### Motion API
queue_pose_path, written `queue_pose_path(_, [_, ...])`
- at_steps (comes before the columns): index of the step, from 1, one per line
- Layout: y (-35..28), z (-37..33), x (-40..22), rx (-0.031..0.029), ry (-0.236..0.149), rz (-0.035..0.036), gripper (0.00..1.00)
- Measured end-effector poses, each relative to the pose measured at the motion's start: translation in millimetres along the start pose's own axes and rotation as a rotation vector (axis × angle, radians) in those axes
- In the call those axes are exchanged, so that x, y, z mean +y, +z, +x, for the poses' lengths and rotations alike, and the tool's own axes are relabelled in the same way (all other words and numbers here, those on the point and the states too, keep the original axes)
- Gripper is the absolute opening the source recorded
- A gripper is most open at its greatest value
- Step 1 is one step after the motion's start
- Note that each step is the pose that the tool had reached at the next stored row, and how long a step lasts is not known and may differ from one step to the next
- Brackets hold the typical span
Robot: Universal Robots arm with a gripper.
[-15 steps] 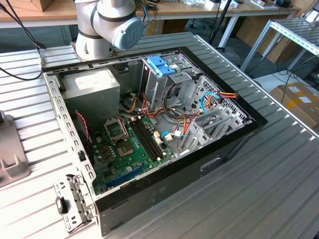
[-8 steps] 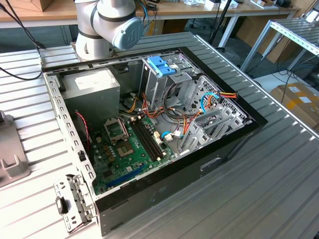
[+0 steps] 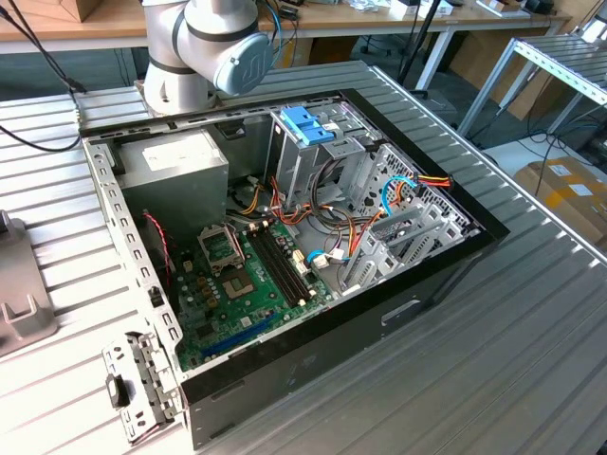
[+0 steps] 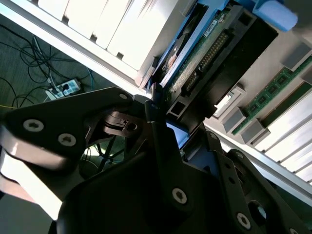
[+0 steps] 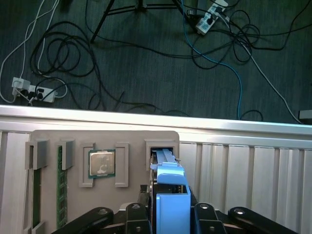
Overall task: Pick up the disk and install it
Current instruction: 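Pick up the disk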
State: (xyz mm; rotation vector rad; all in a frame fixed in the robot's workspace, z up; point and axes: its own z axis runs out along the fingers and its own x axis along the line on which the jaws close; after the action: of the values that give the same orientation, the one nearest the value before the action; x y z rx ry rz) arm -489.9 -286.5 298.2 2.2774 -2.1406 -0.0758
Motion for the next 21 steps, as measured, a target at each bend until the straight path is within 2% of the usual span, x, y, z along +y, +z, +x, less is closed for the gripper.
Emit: queue_pose_path(21, [-9.6, -0.2, 0.5, 0.0, 0.0, -0.0002, 0.37])
